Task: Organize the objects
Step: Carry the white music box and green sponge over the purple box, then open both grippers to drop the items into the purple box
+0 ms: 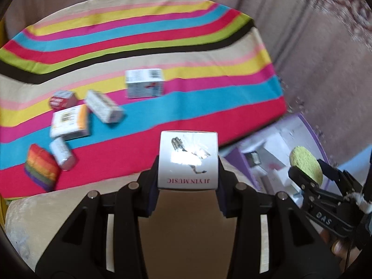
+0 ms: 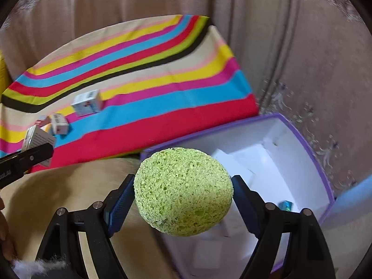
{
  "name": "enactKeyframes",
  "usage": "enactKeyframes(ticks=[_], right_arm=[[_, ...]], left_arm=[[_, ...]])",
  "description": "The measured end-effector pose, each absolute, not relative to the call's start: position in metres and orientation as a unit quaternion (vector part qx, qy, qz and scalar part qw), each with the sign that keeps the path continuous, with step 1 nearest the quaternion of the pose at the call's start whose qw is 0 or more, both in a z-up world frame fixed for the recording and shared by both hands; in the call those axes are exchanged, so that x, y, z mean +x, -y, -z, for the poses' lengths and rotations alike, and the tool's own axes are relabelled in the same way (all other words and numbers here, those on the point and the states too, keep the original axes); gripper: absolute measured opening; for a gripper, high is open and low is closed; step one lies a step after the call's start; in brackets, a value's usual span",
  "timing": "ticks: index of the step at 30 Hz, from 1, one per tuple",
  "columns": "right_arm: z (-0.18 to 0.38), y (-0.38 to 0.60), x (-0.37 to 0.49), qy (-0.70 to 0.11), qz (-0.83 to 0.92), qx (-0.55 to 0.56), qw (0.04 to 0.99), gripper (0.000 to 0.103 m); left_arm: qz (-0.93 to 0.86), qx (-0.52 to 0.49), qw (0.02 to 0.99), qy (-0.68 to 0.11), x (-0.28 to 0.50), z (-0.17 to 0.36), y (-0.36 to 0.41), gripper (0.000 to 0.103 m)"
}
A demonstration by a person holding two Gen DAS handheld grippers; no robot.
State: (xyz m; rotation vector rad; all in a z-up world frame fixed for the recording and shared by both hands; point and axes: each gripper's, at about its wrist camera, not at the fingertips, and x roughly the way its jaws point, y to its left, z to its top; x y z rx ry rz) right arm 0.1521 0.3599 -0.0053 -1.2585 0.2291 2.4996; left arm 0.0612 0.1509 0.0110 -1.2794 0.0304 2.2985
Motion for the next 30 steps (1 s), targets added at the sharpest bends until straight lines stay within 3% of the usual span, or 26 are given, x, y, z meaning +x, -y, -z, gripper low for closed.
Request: enactKeyframes(ticks=[18,20,22,30], right_arm=[[0.011,-0.434,0.202,-0.091,-0.849,-0.445,0.268,0.082],[0.01,-0.438,0.205,-0.097,-0.848,-0.443,0.274,0.082],[0.009,-0.439,0.205,-0.098,-0.848,-0.44,0.279,0.083],[0.01,-0.43,0.201,-0.078,-0.848,-0.443,0.278,0.085]], left_arm=[[-0.765,-0.5,0.398,-0.076,0.123,0.0,-0.264,0.046],[-0.759,-0.501,0.409,-0.078,0.126,0.001,-0.268,0.053],[-0.76,-0.498,0.41,-0.082,0.127,0.0,-0.269,0.07],[-0.761,-0.506,0.402,-0.059,0.12,-0.001,-0.257,0.075]])
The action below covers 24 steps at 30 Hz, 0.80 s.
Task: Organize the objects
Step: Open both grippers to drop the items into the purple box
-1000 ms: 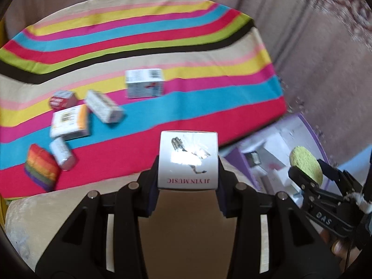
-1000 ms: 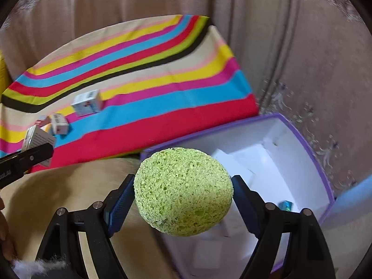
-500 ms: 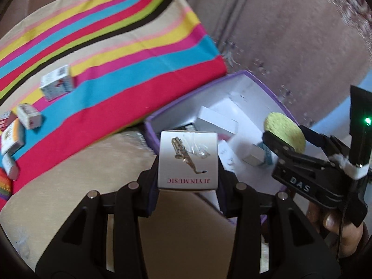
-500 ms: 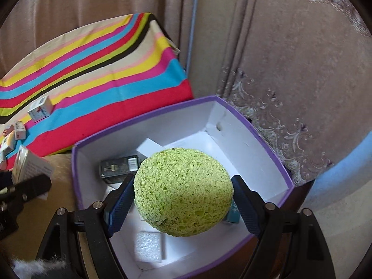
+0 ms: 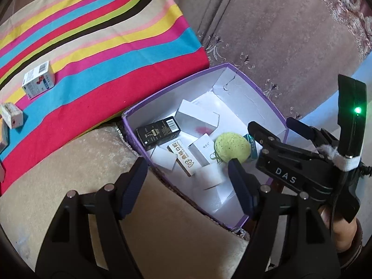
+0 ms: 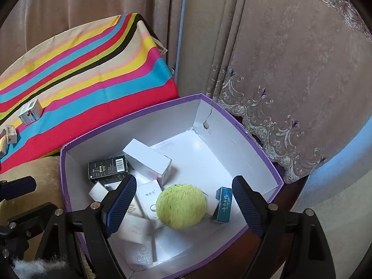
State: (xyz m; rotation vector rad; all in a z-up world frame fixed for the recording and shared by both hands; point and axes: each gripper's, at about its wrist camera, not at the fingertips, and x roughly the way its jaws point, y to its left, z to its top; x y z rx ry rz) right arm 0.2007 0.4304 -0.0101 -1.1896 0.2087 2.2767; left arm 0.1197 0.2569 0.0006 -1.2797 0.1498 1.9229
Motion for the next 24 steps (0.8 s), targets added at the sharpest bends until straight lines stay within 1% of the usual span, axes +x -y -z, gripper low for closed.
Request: enactKeyframes(ticks=[9,14,24], right_arm=[[0.008,-0.423,0.197,-0.073,-0.85,-0.445,0.273,0.086],[0.008,-0.416,0.193,-0.072,-0.853,-0.447,0.26,0.086],[0.005,-0.377,0.176,-0.072,-0.867,-0.453,0.194,0.086]], left_arm=[[-0.767,-0.513,0.379,-0.062,0.113,0.001,-0.239,0.075],[-0.775,-0.515,0.363,-0.05,0.106,0.0,-0.22,0.075],[-0.801,-0.516,0.304,-0.011,0.08,-0.004,-0.154,0.075]])
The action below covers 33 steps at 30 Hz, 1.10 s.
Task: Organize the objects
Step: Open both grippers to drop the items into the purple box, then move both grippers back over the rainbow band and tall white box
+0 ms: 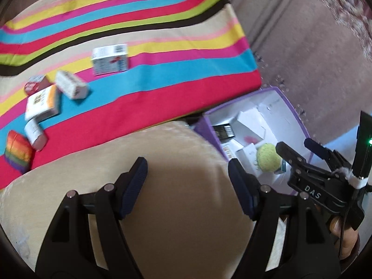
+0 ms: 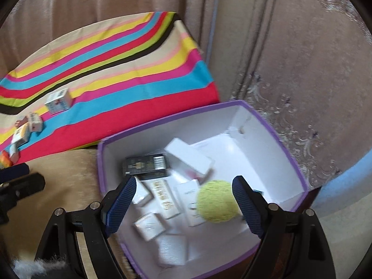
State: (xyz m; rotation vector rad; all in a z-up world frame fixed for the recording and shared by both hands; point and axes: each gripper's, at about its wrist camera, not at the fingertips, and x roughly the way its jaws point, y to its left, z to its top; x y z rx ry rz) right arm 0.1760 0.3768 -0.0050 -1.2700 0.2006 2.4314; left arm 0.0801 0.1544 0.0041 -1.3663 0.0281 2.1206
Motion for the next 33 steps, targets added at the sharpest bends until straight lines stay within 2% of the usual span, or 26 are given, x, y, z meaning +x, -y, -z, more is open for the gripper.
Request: enactKeyframes(ticks=[6,17,25,33], right_arm=[[0.005,-0.348,0.163,-0.073,-0.872,-0.459,0.153,0.086],[0.012,-0.295,0.138,-0.027,-0.873,-0.476,0.106,0.086],[0.01,-0.274,0.113,-0.019,-0.872,-0.481,0.085,0.086],[0.011,-0.243,0.088,0.014,-0.873,-0.485,0.049,0.086]], left_arm=[[-0.813,-0.513,0.273,0.018,0.07,-0.004,-0.102,0.075],[-0.838,-0.505,0.194,0.077,0.046,-0.004,0.004,0.075],[-0.84,-0.521,0.14,0.066,0.02,0.01,0.066,0.077],[-0.818,-0.553,0.156,-0.004,-0.008,0.029,0.071,0.086]])
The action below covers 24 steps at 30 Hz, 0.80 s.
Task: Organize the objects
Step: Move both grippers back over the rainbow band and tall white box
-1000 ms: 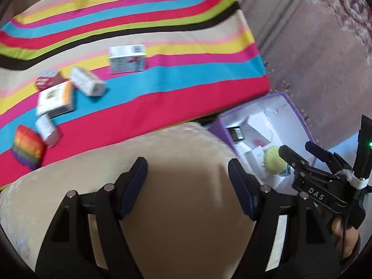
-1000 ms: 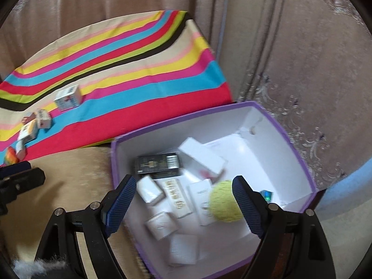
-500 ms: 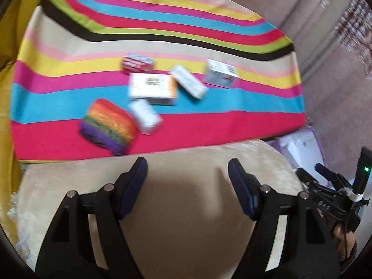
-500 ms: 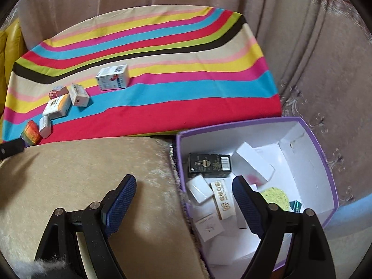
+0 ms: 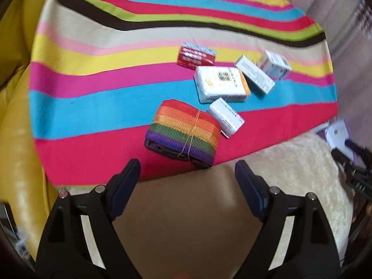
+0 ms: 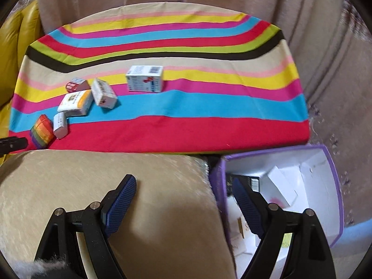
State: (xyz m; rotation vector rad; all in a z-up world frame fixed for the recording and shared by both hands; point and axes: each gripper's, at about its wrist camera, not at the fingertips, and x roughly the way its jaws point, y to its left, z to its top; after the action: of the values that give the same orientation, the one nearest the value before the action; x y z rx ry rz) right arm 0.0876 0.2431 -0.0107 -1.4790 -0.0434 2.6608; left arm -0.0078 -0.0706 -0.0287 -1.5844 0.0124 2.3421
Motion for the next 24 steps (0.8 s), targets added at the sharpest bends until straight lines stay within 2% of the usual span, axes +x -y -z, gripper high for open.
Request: enactKeyframes(ticks=[11,17,24], right_arm=[[0.01,-0.215,0.052,0.04,-0.871,-0.489,0.005,0.086],[0.01,-0.195,0.026,0.062,-0.871,-0.487,-0.016,0.086],[0.014,-0.164,-0.002,0.115,-0.87,-0.477,-0.041,0.086]], left_arm=[[-0.791,-0.586,0.167,-0.062,-0.038,0.053,0.057,0.089],[-0.781,-0.594,0.179,-0.066,-0.047,0.064,0.055,0.089],[-0.789,-0.583,0.184,-0.059,-0.045,0.065,0.057,0.084]])
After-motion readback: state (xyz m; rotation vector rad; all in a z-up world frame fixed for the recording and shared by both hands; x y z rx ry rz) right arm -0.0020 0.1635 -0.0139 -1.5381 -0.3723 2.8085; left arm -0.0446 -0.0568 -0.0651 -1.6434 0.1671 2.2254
